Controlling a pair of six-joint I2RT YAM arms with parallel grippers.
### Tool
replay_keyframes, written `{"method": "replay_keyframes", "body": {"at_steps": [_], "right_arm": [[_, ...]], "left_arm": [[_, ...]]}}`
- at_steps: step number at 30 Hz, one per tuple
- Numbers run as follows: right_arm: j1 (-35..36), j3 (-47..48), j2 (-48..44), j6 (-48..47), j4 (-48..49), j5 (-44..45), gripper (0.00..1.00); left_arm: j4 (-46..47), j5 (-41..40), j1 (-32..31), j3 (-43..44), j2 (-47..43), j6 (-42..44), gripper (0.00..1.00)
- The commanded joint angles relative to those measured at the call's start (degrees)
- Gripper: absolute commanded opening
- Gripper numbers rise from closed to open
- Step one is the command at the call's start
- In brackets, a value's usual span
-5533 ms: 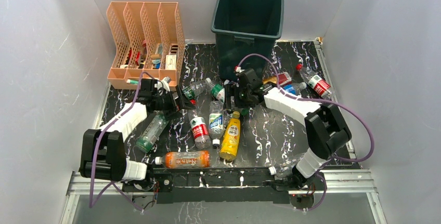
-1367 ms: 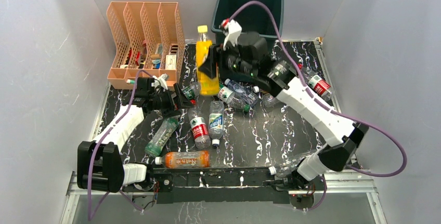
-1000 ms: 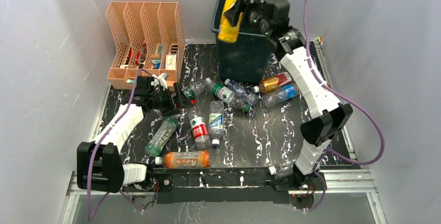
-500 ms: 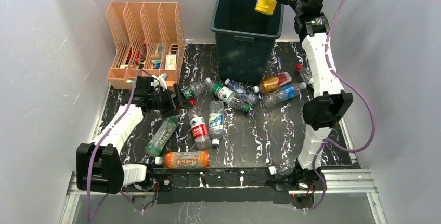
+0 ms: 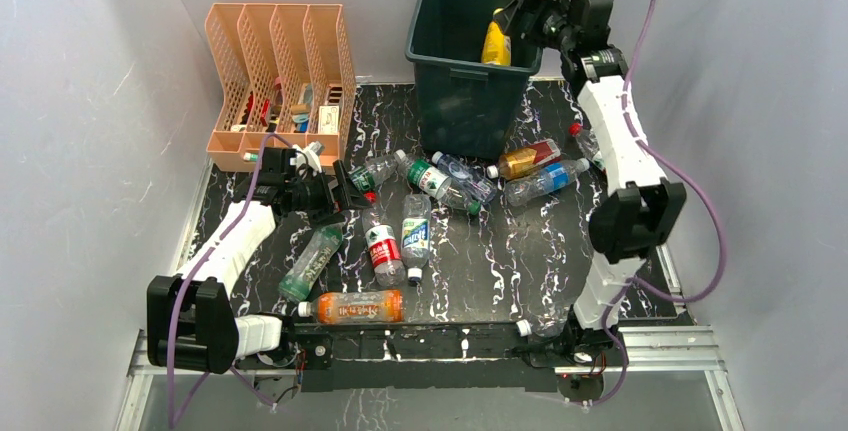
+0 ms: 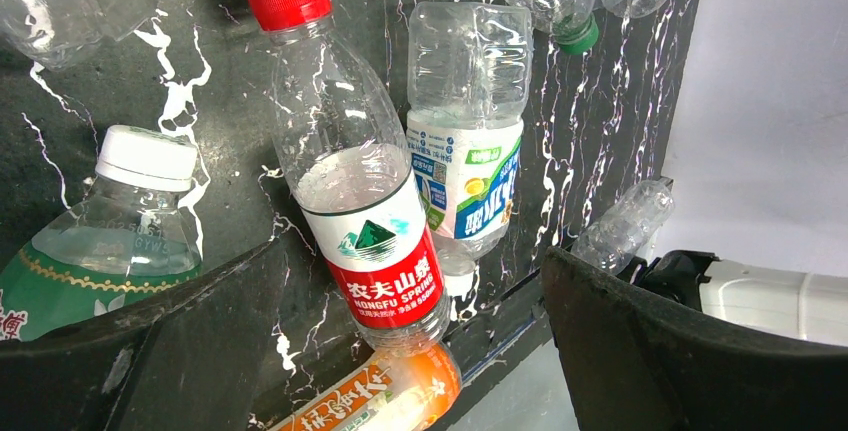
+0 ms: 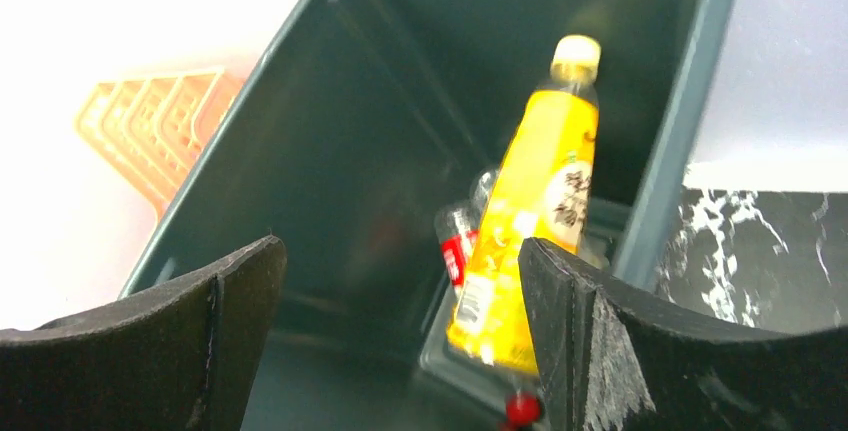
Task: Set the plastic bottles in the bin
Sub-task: Place the plastic bottle in the trash bin.
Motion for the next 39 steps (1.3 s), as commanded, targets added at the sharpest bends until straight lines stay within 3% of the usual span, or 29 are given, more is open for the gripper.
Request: {"method": "replay_keyframes", "body": {"at_steps": [1, 11, 17, 29, 39], "right_arm": [[-0.02, -8.85, -14.88, -1.51, 2.16, 0.55, 0.98], [0.35, -29.96, -28.59, 1.24, -0.73, -6.08, 0.98], [0.76, -34.66, -32.09, -0.79, -7.26, -7.18, 0.98], [1.80, -43.82, -37.84, -0.42, -10.79, -9.32, 0.98], [10.22, -54.85, -38.91, 4.11, -8.66, -7.84, 0.98]], "left_arm": [[-0.84, 0.98, -0.21, 1.39, -1.41, 0.32, 0.98], [1.21, 3.45, -0.25, -0.51, -1.99, 0.02, 0.98], [1.57, 3.87, -0.21, -0.88, -2.03, 0.11, 0.98], [1.54, 3.83, -0.24, -0.56, -2.28, -0.07, 0.98], [1.61, 3.52, -0.20, -0.76, -2.04, -0.07, 0.98]]}}
